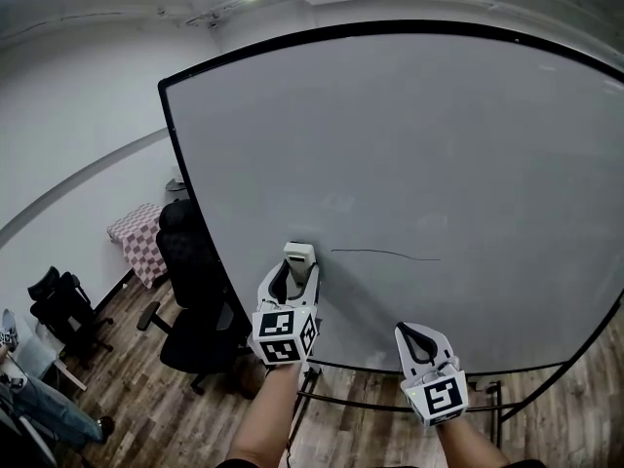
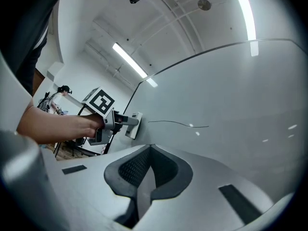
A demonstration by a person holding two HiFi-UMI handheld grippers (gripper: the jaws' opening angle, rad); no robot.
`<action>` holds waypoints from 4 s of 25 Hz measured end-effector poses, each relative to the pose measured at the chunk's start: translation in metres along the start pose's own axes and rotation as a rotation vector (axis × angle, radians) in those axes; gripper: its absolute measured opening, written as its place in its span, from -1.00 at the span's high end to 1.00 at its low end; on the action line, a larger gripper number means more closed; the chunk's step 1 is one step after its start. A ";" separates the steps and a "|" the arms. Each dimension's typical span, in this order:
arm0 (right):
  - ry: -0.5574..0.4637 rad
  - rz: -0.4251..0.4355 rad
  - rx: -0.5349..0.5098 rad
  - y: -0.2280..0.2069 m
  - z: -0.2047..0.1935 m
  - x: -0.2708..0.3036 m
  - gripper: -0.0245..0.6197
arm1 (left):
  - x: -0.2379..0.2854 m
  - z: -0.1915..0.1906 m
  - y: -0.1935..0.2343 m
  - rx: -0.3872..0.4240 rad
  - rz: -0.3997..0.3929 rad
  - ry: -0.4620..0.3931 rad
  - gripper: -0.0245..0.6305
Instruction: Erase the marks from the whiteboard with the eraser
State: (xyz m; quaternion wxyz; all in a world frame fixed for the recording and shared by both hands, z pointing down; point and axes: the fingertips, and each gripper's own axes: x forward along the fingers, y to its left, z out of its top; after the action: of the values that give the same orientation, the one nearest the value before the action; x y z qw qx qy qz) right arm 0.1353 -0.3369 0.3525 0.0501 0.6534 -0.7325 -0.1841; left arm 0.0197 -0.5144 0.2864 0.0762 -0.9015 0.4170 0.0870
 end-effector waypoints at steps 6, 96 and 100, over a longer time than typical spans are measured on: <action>-0.004 -0.024 -0.017 -0.011 0.007 -0.003 0.87 | 0.005 0.005 -0.001 -0.021 0.012 -0.016 0.19; 0.003 -0.387 -0.036 -0.127 -0.002 -0.154 0.87 | -0.020 0.031 -0.315 0.255 -0.451 -0.198 0.19; -0.010 -0.365 -0.042 -0.118 0.008 -0.145 0.87 | -0.040 0.059 -0.290 0.178 -0.430 -0.270 0.19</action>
State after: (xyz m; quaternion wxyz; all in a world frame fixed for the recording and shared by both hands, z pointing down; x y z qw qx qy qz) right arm 0.2644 -0.2030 0.3302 0.0256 0.7733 -0.5982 -0.2085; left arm 0.2102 -0.2868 0.2562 0.2267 -0.9394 0.2078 0.1514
